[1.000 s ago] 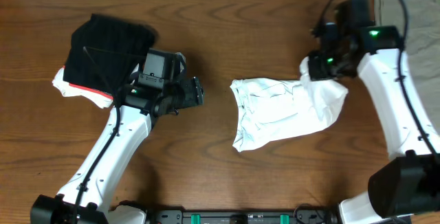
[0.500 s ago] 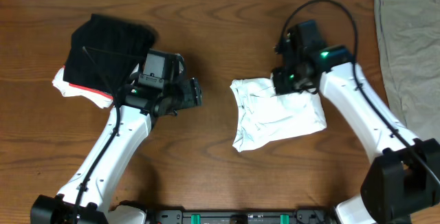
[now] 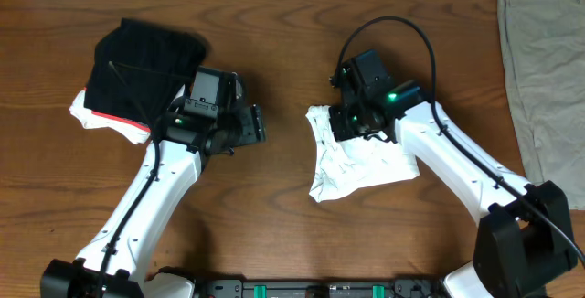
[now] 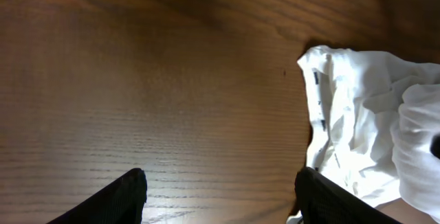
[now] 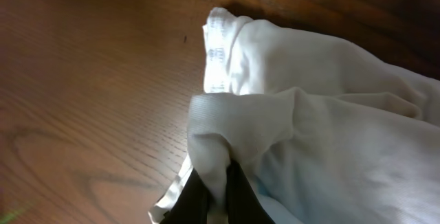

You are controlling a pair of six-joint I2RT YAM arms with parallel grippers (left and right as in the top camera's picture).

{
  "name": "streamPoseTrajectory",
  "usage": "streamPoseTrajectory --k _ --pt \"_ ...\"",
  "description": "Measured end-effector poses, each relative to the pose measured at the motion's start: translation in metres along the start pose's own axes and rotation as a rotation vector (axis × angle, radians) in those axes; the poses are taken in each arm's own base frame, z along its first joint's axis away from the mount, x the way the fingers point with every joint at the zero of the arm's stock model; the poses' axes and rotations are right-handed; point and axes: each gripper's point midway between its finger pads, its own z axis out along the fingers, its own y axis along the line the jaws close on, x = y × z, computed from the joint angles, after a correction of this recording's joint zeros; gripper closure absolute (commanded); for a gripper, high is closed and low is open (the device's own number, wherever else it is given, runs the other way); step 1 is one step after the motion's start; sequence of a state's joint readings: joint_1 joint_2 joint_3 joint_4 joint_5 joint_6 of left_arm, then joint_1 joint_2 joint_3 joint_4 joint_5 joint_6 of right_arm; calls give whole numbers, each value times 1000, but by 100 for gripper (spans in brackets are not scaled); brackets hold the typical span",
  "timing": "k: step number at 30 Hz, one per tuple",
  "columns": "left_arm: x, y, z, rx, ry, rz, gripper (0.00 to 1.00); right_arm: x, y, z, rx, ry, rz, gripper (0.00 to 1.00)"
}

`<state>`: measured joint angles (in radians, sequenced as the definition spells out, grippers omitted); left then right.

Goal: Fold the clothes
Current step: 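Fold the right end leftward over the strip with the right gripper, then grasp the folded bundle's left and right edges with both grippers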

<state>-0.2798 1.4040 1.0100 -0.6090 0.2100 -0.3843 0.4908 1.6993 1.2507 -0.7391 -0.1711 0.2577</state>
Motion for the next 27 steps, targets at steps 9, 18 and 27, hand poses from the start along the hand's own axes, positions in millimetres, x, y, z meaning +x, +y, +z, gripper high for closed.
streamPoseTrajectory --k 9,18,27 --pt "2 2 0 -12 8 -2 28 6 8 5 -8 10 -15 70" --pt "0 1 0 -7 -3 11 42 5 30 5 -106 4 -62 34" --pt "7 -52 -4 241 34 97 94 0 -45 -21 -55 15 79 98"
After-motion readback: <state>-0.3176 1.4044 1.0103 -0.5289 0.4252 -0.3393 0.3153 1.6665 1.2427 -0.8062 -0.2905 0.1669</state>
